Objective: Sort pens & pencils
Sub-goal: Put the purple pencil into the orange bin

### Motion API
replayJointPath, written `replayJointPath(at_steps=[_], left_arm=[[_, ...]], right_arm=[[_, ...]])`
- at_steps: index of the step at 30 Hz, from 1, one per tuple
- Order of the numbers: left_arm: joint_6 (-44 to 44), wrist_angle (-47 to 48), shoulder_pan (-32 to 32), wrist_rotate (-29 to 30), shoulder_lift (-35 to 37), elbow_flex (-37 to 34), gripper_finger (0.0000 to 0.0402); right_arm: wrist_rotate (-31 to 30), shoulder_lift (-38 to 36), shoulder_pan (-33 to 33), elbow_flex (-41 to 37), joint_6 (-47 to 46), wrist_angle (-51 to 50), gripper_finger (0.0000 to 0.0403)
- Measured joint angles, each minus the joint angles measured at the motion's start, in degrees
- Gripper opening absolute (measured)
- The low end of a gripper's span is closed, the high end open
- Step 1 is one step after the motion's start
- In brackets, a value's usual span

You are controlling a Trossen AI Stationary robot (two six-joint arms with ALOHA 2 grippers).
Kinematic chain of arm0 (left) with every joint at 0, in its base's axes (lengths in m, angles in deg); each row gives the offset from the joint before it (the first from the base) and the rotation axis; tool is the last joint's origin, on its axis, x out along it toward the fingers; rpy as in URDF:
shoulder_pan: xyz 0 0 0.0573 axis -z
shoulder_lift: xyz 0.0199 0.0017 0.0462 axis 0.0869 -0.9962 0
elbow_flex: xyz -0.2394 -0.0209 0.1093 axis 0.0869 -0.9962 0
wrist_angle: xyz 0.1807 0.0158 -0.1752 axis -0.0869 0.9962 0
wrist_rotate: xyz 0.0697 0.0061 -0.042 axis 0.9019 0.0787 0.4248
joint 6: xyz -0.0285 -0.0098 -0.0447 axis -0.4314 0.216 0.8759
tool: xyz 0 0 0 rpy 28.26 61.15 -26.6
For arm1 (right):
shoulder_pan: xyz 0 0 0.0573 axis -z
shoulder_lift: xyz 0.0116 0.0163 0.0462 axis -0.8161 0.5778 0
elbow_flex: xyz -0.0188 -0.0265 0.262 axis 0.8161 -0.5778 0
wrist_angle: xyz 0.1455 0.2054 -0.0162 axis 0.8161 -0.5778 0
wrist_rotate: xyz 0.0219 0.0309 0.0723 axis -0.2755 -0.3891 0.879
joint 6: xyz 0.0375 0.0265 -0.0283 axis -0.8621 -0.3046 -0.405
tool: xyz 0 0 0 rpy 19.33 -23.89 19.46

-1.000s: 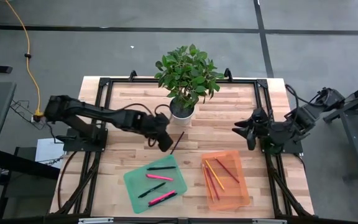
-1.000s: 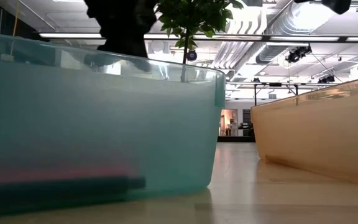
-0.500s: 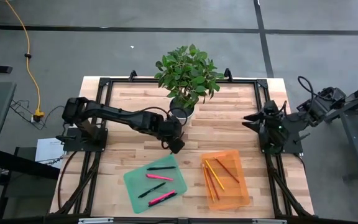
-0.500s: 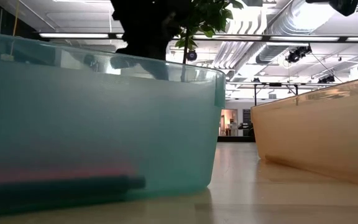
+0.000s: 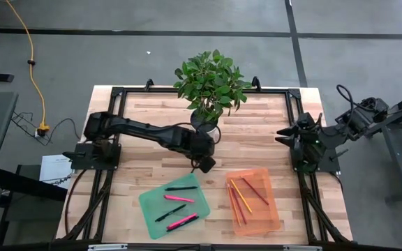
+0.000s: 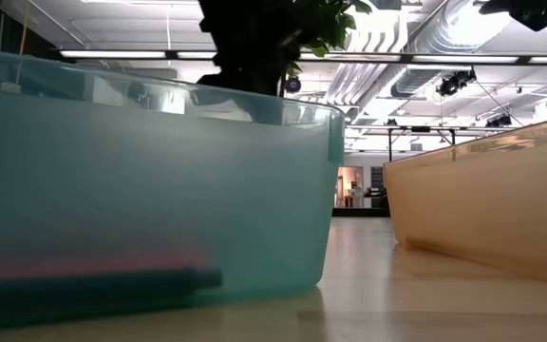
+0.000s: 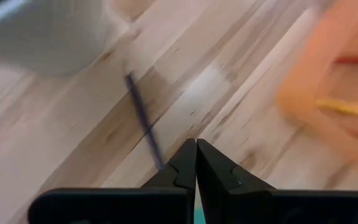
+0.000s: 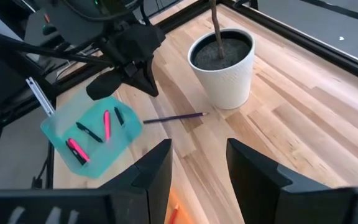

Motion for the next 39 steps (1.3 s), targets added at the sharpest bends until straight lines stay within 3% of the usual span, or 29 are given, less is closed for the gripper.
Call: replayJointPath(at_steps=[12, 39], left_arm=[[0.14, 7.07, -0.40, -3.72, -5.29, 6.06, 0.0000], [-1.33, 9.47, -2.39, -4.71, -6.20, 6.14, 0.0001]], right_arm=[[0.90, -0.28, 0.01, 0.00, 2.36, -0.92, 0.0144], [1.09, -0.48, 0.00, 0.00, 3.23, -1.75, 0.0144]])
